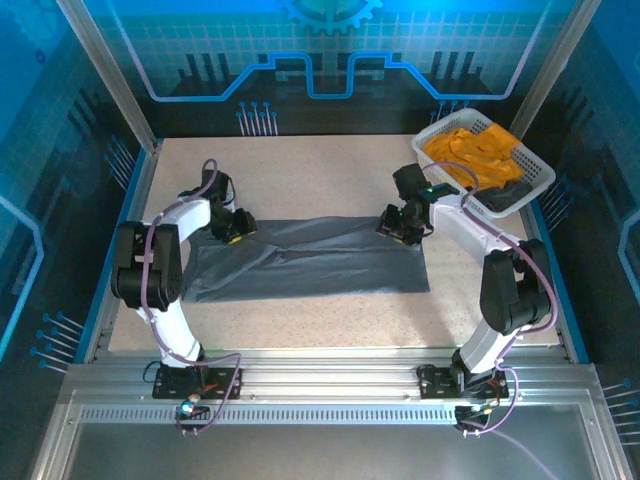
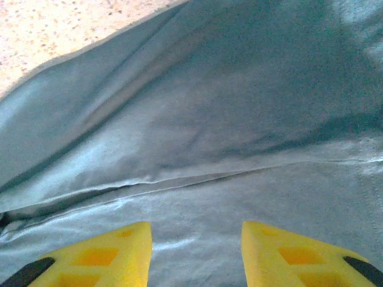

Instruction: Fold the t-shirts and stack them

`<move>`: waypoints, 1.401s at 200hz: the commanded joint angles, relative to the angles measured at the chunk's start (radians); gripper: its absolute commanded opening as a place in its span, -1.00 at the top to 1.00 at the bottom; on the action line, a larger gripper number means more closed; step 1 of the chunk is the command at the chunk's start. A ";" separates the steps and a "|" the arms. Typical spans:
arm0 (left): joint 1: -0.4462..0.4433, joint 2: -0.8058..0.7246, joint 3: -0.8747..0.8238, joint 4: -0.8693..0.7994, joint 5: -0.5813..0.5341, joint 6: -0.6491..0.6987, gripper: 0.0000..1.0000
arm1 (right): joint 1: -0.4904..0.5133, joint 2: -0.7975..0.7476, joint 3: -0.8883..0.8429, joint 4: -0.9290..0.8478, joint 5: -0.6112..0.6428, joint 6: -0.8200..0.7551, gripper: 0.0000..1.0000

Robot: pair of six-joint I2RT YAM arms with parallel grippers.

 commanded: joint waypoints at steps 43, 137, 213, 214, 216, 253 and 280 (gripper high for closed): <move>-0.020 -0.039 -0.049 0.020 0.024 0.010 0.53 | 0.001 -0.028 0.016 -0.027 -0.019 -0.028 0.11; -0.046 -0.128 -0.065 -0.052 -0.021 -0.086 1.00 | 0.000 -0.036 0.021 -0.032 -0.010 -0.040 0.13; -0.120 -0.278 -0.133 -0.216 0.014 -0.304 1.00 | -0.003 -0.053 0.006 -0.021 -0.016 -0.050 0.14; -0.122 -0.279 -0.134 -0.217 0.013 -0.309 1.00 | -0.003 -0.053 0.006 -0.021 -0.016 -0.051 0.14; -0.125 -0.283 -0.135 -0.223 0.012 -0.318 1.00 | -0.003 -0.054 0.006 -0.021 -0.016 -0.050 0.14; -0.241 -0.375 -0.207 -0.253 -0.017 -0.529 1.00 | -0.005 -0.070 -0.017 -0.016 -0.021 -0.065 0.15; -0.316 -0.432 -0.269 -0.240 -0.063 -0.697 1.00 | -0.011 -0.093 -0.050 -0.011 -0.029 -0.075 0.14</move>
